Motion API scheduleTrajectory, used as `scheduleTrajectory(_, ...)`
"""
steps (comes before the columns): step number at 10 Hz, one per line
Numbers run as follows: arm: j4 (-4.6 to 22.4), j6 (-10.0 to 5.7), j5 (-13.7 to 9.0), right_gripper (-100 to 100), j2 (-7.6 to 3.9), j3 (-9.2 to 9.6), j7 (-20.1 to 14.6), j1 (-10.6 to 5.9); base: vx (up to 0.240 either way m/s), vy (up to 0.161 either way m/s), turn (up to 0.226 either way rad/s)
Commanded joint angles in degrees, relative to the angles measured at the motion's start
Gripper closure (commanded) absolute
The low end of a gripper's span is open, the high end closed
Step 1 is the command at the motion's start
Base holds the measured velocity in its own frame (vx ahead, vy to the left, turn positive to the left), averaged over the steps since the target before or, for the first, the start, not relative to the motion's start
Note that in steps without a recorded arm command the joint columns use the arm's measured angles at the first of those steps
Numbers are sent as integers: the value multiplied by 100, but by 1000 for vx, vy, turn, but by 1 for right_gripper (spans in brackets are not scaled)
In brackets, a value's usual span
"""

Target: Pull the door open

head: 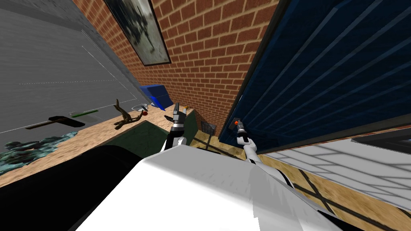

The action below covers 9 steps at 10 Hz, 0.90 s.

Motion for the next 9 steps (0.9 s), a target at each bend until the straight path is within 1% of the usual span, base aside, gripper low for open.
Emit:
scheduleTrajectory(1, 31, -22, -35, 100, 30, 3, -175, -27, -33, -24, 40)
scheduleTrajectory(2, 71, -25, -110, 100, 30, -26, -397, -52, -40, -25, 74)
scheduleTrajectory(3, 71, -25, -110, 100, 30, -26, -413, -52, -36, -24, 51)
scheduleTrajectory(4, 111, -28, -185, 100, 31, -54, -650, -77, -43, -25, 81)
scheduleTrajectory(5, 151, -30, -260, 100, 32, -83, -791, -102, -53, -45, 119)
scheduleTrajectory(6, 151, -30, -260, 100, 32, -83, -888, -102, -45, -39, 55)
scheduleTrajectory(7, 192, -33, -335, 100, 32, -112, -1083, -127, -56, -23, 84)
scheduleTrajectory(8, 192, -33, -335, 100, 32, -112, -1125, -127, -49, -18, 50)
scheduleTrajectory(9, 232, -36, -410, 100, 33, -140, -1339, -152, -47, -29, 84)
